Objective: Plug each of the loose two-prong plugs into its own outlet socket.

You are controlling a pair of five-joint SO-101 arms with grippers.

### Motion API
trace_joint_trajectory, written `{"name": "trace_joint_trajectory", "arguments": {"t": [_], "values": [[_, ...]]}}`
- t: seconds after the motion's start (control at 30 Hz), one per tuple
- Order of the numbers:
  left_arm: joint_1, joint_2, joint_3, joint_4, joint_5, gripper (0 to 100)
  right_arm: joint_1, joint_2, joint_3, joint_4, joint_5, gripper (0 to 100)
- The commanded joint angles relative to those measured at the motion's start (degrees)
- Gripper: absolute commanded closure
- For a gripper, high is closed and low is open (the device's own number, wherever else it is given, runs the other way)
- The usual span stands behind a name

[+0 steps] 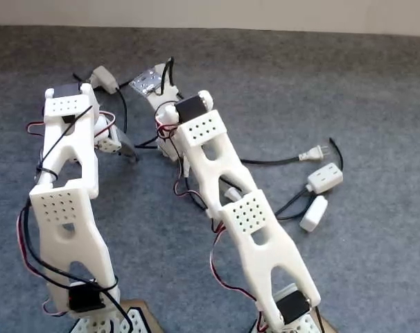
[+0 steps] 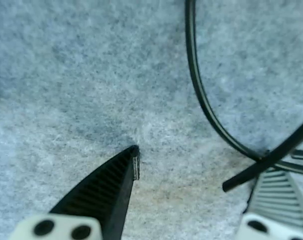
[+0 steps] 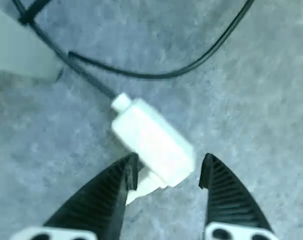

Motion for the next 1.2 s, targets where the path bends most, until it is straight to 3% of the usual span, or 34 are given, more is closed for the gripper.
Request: {"name": "trace_joint_trajectory", "arguments": {"t": [0.0, 0.27, 0.67, 0.83, 0.97, 1.17], "values": [[0.0, -0.8, -1.8, -0.9, 0.4, 64, -0.4, -1.6, 7.8, -1.8, 0.4, 80.0], [0.0, -0.8, -1.8, -0.9, 0.4, 64, -0.4, -1.7, 16.0, -13.0, 0.2, 80.0], [0.0, -0.8, -1.8, -0.9, 0.4, 64, 0.5, -1.7, 11.4, -43.3, -0.1, 80.0], [0.0, -0.8, -1.8, -1.0, 0.4, 64, 0.6, -1.7, 4.4, -53.4, -8.3, 80.0], [0.0, -0.8, -1.8, -1.0, 0.4, 64, 0.6, -1.7, 1.5, -51.4, -10.0, 80.0], [0.0, -0.8, -1.8, -1.0, 0.4, 64, 0.3, -2.2, -7.9, -38.1, -10.0, 80.0]]}}
